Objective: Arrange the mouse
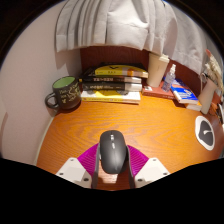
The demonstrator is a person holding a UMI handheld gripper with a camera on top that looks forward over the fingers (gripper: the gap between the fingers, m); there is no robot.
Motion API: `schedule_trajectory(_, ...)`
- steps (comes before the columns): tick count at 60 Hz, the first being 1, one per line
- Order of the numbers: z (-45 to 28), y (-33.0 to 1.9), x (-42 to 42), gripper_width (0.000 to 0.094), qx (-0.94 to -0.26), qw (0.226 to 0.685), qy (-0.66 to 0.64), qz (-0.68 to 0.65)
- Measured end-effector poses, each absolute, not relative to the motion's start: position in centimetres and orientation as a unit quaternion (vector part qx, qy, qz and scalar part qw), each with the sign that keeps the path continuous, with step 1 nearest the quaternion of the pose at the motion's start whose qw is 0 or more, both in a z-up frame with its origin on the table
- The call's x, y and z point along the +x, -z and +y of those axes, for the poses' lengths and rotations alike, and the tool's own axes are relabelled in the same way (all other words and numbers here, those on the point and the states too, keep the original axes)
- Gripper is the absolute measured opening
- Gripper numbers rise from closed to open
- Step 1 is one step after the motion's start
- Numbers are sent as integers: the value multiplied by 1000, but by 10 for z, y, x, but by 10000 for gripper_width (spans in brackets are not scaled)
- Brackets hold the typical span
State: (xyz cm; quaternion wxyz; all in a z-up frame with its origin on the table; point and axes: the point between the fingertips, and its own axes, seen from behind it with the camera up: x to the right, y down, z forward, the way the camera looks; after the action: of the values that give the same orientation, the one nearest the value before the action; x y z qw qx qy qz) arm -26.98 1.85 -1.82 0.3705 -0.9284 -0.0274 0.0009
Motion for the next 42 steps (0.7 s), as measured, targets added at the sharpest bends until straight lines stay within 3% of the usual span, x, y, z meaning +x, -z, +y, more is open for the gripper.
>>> schedule_trajectory(7, 17, 19, -271, 374, -944, 327, -11, -46)
schedule_trajectory(14, 23, 2, -268, 371, -948, 306, -22, -83)
schedule_trajectory(19, 46, -57, -249, 372, -930, 350, -14, -109)
schedule_trajectory(33, 83, -273, -105, 381, -856, 509, 16, -85)
schedule_trajectory(38, 80, -314, -39, 379, -841, 537, 25, -66)
schedule_trajectory(42, 78, -319, 16, 375, -835, 546, 37, -47)
